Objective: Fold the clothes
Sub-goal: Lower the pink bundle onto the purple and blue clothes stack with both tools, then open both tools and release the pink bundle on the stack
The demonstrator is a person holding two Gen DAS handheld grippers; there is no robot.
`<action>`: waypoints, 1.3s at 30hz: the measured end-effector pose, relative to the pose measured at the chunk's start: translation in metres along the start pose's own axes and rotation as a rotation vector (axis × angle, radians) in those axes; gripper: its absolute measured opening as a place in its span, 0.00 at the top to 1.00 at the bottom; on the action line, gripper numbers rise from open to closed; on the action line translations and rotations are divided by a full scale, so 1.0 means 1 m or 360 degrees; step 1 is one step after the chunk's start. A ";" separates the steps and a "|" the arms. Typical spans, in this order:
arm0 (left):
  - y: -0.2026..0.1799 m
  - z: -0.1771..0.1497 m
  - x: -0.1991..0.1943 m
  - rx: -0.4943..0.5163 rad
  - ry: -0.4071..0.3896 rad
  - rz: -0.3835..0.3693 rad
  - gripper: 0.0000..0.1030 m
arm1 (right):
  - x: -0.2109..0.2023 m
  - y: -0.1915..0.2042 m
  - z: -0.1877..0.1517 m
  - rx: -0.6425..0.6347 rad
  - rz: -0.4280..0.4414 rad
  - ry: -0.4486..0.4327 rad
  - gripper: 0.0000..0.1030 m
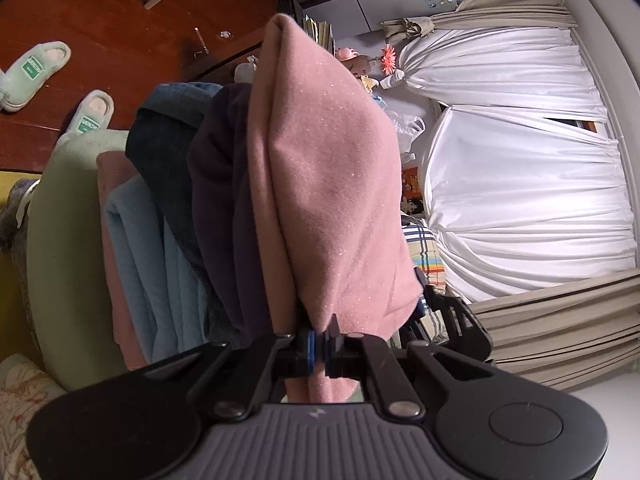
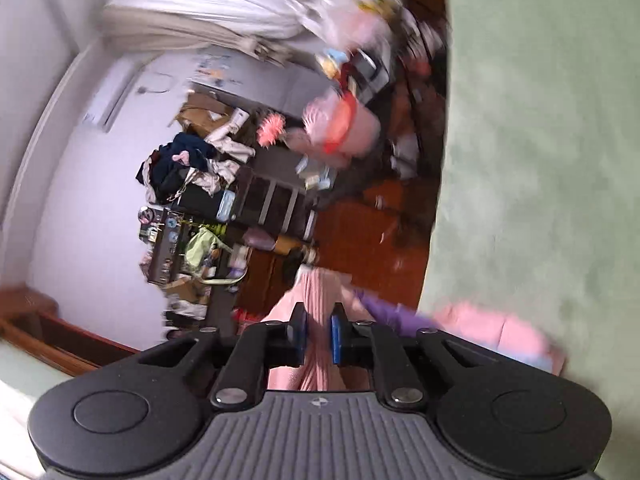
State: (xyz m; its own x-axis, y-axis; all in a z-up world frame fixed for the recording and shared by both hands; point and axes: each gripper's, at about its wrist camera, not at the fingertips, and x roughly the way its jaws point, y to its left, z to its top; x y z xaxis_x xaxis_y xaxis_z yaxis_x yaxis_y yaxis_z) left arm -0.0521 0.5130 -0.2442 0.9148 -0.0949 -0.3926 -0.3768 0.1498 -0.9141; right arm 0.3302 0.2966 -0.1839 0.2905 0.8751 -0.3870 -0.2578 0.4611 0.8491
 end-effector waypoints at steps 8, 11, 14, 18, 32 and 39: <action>-0.009 0.000 -0.017 0.0094 0.0035 0.0003 0.89 | -0.035 -0.018 0.020 0.0006 -0.0219 -0.0204 0.81; -0.014 -0.001 -0.031 0.0153 0.0012 -0.0009 0.79 | -0.060 -0.004 0.011 -0.0001 0.0100 -0.0127 0.81; -0.019 0.005 -0.051 0.0197 -0.0069 -0.0053 0.69 | -0.070 0.016 -0.030 -0.0023 0.0368 0.0165 0.62; -0.022 0.027 -0.062 0.0176 -0.0168 -0.0071 0.65 | -0.070 0.034 -0.090 -0.0008 0.0453 0.0468 0.55; -0.010 0.117 -0.050 -0.0051 -0.0293 0.0054 0.60 | -0.053 0.027 -0.160 0.0349 0.0420 0.0605 0.57; -0.005 0.127 -0.034 -0.0095 -0.0256 0.0105 0.94 | -0.051 0.040 -0.170 0.0278 0.0387 0.0522 0.96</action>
State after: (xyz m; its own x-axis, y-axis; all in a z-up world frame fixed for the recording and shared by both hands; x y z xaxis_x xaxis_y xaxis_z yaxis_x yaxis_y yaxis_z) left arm -0.0631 0.6408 -0.2131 0.8974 0.0729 -0.4351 -0.4404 0.0912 -0.8931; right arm 0.1481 0.2953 -0.1912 -0.0745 0.9683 -0.2383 -0.1148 0.2291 0.9666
